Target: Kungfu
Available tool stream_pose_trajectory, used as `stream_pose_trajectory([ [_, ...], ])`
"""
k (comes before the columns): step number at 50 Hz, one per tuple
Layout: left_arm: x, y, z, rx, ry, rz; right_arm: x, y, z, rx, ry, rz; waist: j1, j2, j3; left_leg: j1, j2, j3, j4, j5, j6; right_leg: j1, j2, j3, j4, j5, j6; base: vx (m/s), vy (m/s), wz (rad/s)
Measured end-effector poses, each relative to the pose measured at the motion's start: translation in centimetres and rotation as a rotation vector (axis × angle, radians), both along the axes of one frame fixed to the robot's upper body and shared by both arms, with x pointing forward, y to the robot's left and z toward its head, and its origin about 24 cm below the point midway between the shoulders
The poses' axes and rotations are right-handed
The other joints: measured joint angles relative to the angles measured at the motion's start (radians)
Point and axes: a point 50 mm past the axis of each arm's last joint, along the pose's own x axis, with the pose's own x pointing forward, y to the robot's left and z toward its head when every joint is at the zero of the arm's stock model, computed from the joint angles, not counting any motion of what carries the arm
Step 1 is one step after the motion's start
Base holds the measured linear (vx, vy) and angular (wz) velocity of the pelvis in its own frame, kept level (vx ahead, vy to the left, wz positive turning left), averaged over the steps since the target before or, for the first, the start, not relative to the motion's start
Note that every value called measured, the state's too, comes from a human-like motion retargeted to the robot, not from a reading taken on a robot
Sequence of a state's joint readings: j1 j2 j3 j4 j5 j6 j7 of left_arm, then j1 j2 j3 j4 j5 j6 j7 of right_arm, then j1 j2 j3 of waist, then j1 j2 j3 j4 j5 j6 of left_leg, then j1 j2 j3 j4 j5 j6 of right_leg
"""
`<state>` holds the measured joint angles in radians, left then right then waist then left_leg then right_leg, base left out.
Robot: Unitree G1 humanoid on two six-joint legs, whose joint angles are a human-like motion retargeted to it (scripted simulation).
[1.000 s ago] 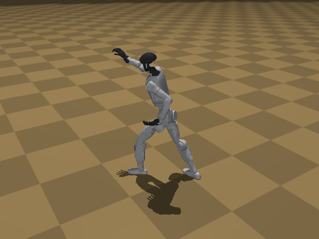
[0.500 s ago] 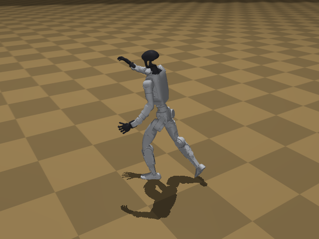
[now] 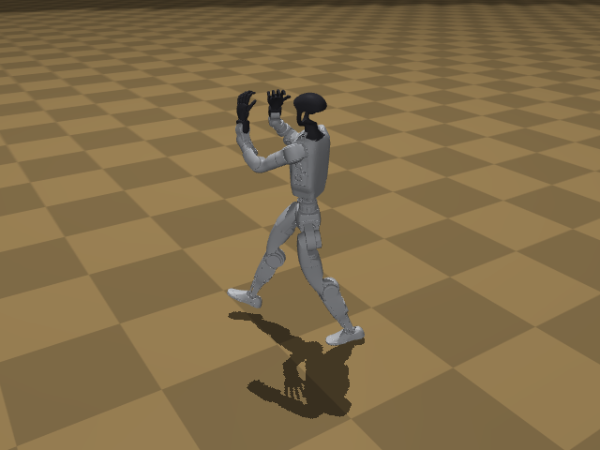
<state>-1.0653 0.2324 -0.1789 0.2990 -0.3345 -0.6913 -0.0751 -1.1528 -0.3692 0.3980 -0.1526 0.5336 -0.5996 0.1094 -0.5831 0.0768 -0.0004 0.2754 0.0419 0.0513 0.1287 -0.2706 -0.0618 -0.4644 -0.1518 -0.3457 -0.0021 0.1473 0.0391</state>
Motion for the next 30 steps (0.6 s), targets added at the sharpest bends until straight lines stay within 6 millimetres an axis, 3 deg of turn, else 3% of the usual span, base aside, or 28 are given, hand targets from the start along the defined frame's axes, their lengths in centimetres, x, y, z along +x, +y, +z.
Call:
stream_pose_trajectory([
  [3,0.7,0.4,-0.8,-0.003,0.036,0.054,0.7,-0.1,-0.4,0.006,0.019,-0.044,-0.032,0.009,-0.025,0.039,0.016,-0.045,0.033,0.071,-0.047,0.03,-0.013,-0.083,0.026,0.015,-0.04,0.75,-0.74,0.65],
  [5,1.9,1.2,-2.6,0.031,0.112,0.122,1.5,-0.1,-1.0,0.007,0.055,-0.076,-0.057,0.005,-0.044,0.054,0.018,-0.077,0.078,0.174,-0.094,0.07,-0.006,-0.089,0.085,0.076,-0.078,0.69,-0.74,0.55],
  [6,2.8,1.9,-4.4,0.073,0.183,0.174,2.3,-0.1,-1.8,-0.005,0.097,-0.104,-0.067,0.007,-0.06,0.049,0.022,-0.097,0.121,0.288,-0.136,0.098,0.006,-0.156,0.099,0.102,-0.145,0.84,-0.92,0.4],
  [7,3.8,2.7,-6.6,0.127,0.264,0.228,3.2,-0.1,-2.9,-0.019,0.145,-0.137,-0.067,0.007,-0.088,0.031,0.017,-0.08,0.175,0.409,-0.171,0.11,0.011,-0.167,0.114,0.108,-0.189,0.93,-0.96,-0.07],
  [8,4.7,3.7,-9.6,0.205,0.368,0.287,4.2,-0.2,-4.5,-0.038,0.206,-0.178,-0.047,0.001,-0.139,-0.012,-0.004,0.01,0.253,0.546,-0.193,0.088,0.002,-0.065,0.134,0.076,-0.187,0.89,-0.76,-0.52],
  [10,5.8,5.4,-16.9,0.43,0.623,0.38,6.4,-1.6,-9.0,-0.087,0.344,-0.299,0.018,-0.056,-0.165,-0.094,-0.005,0.207,0.502,0.752,-0.2,0.054,-0.023,0.137,0.251,0.0,-0.153,0.84,-0.55,-1.13],
  [12,5.0,9.0,-24.5,0.718,0.902,0.505,8.5,-2.7,-14.5,-0.192,0.526,-0.412,0.076,-0.05,-0.091,-0.21,0.136,0.296,0.901,0.794,-0.2,0.108,0.065,0.105,0.329,-0.076,-0.185,0.64,-0.55,-1.63],
  [13,3.7,11.3,-28.3,0.86,1.055,0.557,9.2,-3.2,-18.1,-0.284,0.643,-0.476,0.066,-0.069,-0.086,-0.292,0.073,0.218,0.954,0.794,-0.2,0.176,0.053,0.045,0.305,-0.094,-0.203,0.49,-0.74,-0.85],
  [15,-1.4,16.5,-35.6,1.119,1.375,0.655,9.6,-4.3,-27.1,-0.536,0.94,-0.63,0.052,-0.092,-0.067,-0.448,0.067,0.142,1.077,0.674,-0.17,0.297,0.127,0.001,0.219,-0.104,-0.254,0.45,-0.87,-0.84],
  [17,-8.8,19.6,-41.8,1.302,1.682,0.694,7.4,-7.9,-36.8,-0.904,1.229,-0.865,0.167,-0.093,-0.024,-0.63,0.233,0.265,1.234,0.527,-0.052,0.349,0.213,0.098,0.188,-0.091,-0.276,0.66,-0.74,-2.16],
  [19,-17.3,20.4,-46.4,1.377,1.999,0.651,1.9,-12.6,-45.0,-1.322,1.486,-1.048,0.23,-0.088,-0.005,-0.804,0.274,0.306,1.224,0.446,0.043,0.395,0.254,0.126,0.158,-0.086,-0.291,0.53,-0.29,-1.84],
  [21,-25.3,20.2,-48.8,1.325,2.323,0.571,-5.0,-16.4,-49.9,-1.758,1.666,-1.091,0.289,-0.084,0.017,-0.948,0.28,0.342,1.1,0.421,0.142,0.436,0.284,0.165,0.139,-0.089,-0.301,0.4,-0.06,-1.92],
  [23,-32.2,19.0,-49.5,1.217,2.582,0.452,-11.6,-19.1,-52.2,-2.109,1.77,-0.974,0.355,-0.093,0.043,-1.059,0.265,0.355,0.887,0.448,0.23,0.471,0.296,0.229,0.133,-0.093,-0.301,0.5,-0.03,-1.95],
  [25,-38.1,17.3,-49.2,1.098,2.777,0.3,-17.6,-20.7,-52.7,-2.292,1.893,-0.735,0.411,-0.114,0.067,-1.122,0.233,0.351,0.59,0.541,0.293,0.504,0.287,0.293,0.139,-0.107,-0.301,0.42,0.0,-1.64],
  [27,-42.3,15.3,-48.4,0.998,2.893,0.108,-22.5,-21.0,-52.3,-2.305,2.018,-0.464,0.45,-0.147,0.09,-1.124,0.193,0.329,0.261,0.659,0.322,0.542,0.262,0.34,0.149,-0.129,-0.301,0.46,-0.09,-1.25],
  [28,-44.1,14.4,-47.9,0.955,2.925,-0.001,-24.3,-20.7,-51.9,-2.262,2.06,-0.351,0.463,-0.169,0.096,-1.12,0.171,0.304,0.128,0.662,0.323,0.557,0.247,0.359,0.151,-0.138,-0.301,0.39,-0.22,-0.86],
  [30,-46.4,13.2,-46.6,0.885,2.936,-0.229,-26.8,-19.6,-51.0,-2.12,2.122,-0.181,0.463,-0.198,0.087,-1.175,0.138,0.224,-0.012,0.462,0.324,0.551,0.233,0.364,0.152,-0.15,-0.301,0.32,-0.23,-0.32],
])
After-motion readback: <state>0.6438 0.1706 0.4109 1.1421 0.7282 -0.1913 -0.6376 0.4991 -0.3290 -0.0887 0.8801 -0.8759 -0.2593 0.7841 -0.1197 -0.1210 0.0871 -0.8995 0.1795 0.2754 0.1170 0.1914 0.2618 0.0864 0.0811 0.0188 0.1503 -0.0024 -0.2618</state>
